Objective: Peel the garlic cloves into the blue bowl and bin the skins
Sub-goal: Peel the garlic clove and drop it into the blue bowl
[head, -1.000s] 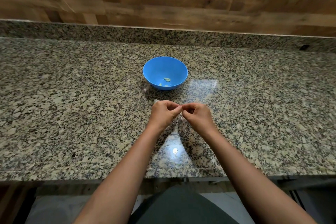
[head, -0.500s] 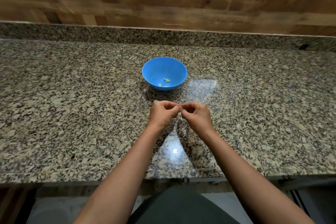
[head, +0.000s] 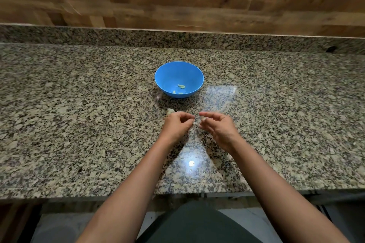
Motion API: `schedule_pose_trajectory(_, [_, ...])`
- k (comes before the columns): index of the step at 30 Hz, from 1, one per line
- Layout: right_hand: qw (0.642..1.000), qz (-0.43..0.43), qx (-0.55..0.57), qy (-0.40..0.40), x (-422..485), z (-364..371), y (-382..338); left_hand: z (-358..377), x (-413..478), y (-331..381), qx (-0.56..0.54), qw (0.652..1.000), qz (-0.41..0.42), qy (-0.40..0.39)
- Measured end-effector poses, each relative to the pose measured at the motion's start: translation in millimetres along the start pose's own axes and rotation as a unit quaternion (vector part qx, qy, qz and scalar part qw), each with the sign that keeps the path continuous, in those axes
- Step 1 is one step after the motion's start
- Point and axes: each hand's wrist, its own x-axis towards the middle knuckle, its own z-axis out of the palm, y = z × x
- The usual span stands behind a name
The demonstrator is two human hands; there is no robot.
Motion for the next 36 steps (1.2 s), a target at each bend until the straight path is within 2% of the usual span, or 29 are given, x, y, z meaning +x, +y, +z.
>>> schedule_pose_trajectory(3, [0.994,-0.043,-0.105,0.008,1,-2,3,0,2,7,-0.061,0.998,-0.013,-0.013])
schedule_pose_trajectory(8, [0.966,-0.114,-0.231,0.030,0,0,0,0,3,11,-0.060,0.997,-0.022,-0.036])
schedule_pose_trajectory(13, [0.946,-0.113,-0.303,0.015,0,1,-3,0,4,8,-0.027,0.999,-0.008,-0.041])
schedule_pose_trajectory(15, [0.914,-0.132,-0.384,0.011,0,1,-6,0,4,7,-0.010,0.999,-0.001,-0.035])
schedule_pose_trajectory(20, [0.784,-0.211,-0.584,-0.016,-3,9,-16,3,2,9,0.008,1.000,0.010,-0.024])
schedule_pose_trajectory(22, [0.763,-0.215,-0.610,-0.010,-1,10,-16,4,2,10,0.002,1.000,0.004,-0.019])
schedule_pose_trajectory(24, [0.780,-0.213,-0.588,-0.001,1,10,-16,5,2,11,-0.047,0.999,-0.021,-0.016])
schedule_pose_trajectory(28, [0.847,-0.194,-0.494,0.030,1,10,-13,3,1,13,-0.119,0.992,-0.046,-0.018])
schedule_pose_trajectory(32, [0.962,-0.085,-0.259,0.030,1,8,-6,2,4,10,-0.079,0.996,-0.029,-0.011])
schedule_pose_trajectory(34, [0.989,-0.036,-0.143,0.031,3,7,-5,1,3,7,-0.035,0.999,-0.022,-0.003])
schedule_pose_trajectory(36, [0.998,-0.006,-0.056,0.035,5,5,-5,1,1,3,0.010,1.000,-0.014,0.009])
